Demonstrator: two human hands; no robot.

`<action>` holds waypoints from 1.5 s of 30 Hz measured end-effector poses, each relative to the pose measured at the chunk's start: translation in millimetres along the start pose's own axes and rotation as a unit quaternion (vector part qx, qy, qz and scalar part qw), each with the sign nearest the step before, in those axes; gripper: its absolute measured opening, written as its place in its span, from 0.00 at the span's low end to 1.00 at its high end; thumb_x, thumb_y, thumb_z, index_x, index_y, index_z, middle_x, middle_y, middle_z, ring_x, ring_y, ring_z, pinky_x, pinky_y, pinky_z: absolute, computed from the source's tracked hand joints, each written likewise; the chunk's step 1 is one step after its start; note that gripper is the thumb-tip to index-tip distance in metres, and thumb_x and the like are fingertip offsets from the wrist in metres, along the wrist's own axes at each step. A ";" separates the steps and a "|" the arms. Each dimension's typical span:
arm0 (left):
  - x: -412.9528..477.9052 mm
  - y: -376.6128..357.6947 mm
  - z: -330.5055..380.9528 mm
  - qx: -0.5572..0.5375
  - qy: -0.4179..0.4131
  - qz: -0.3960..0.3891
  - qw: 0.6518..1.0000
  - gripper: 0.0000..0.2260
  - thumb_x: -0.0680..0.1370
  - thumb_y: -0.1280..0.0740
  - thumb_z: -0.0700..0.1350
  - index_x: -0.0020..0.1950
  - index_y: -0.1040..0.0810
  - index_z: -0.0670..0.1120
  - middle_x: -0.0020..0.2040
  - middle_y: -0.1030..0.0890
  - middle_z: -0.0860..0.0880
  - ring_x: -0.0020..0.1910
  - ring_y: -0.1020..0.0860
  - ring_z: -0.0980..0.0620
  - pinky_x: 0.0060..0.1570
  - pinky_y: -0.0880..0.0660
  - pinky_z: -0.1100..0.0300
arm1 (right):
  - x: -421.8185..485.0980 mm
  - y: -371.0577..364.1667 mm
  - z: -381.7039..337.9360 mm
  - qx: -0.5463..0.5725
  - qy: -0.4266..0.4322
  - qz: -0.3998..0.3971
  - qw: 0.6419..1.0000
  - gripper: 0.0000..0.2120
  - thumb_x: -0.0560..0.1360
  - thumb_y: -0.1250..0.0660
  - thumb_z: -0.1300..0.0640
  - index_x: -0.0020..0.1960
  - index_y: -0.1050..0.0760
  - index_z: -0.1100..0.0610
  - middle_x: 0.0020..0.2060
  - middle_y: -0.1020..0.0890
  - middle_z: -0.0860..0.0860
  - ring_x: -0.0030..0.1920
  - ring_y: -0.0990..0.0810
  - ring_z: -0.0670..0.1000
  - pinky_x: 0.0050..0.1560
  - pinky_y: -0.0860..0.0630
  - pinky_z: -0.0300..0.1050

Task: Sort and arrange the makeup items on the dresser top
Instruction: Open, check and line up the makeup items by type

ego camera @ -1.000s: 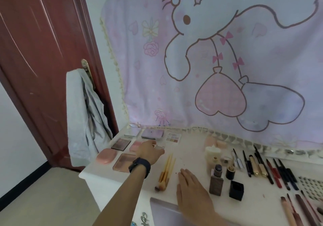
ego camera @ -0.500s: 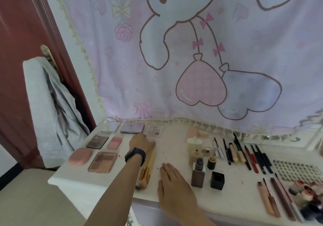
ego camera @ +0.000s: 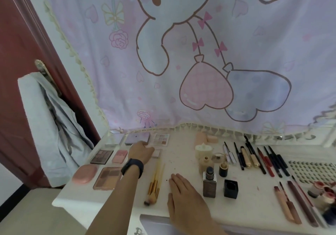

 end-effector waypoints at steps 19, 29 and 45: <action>71.1 -0.3 -25.3 0.165 0.051 0.016 0.985 0.38 0.67 0.38 0.76 0.69 0.33 0.53 0.70 0.33 0.38 0.70 0.36 0.36 0.65 0.33 0.38 | 2.1 3.7 0.0 -0.011 0.003 -0.044 0.999 0.23 0.75 0.41 0.49 0.63 0.18 0.56 0.62 0.17 0.50 0.65 0.21 0.49 0.65 0.24 0.44; 47.2 31.3 1.4 -0.033 0.076 0.070 0.994 0.45 0.64 0.29 0.72 0.72 0.36 0.47 0.67 0.30 0.38 0.66 0.33 0.37 0.62 0.30 0.44 | 3.4 5.6 -0.9 -0.016 0.005 -0.033 0.999 0.23 0.74 0.42 0.47 0.61 0.16 0.52 0.60 0.17 0.46 0.63 0.20 0.46 0.64 0.24 0.40; -147.0 92.4 21.2 -0.204 -0.118 -0.068 0.970 0.30 0.61 0.27 0.59 0.62 0.27 0.57 0.58 0.24 0.55 0.55 0.24 0.60 0.51 0.28 0.64 | -11.0 57.4 -10.7 0.398 -0.215 -0.043 0.891 0.12 0.85 0.43 0.46 0.59 0.22 0.46 0.53 0.16 0.39 0.57 0.21 0.37 0.66 0.26 0.43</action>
Point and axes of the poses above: each hand's wrist, its own x-axis towards the middle knuckle, its own y-axis out of the back of the hand, z = x × y, the point moved 1 cm from there along x, towards the middle knuckle
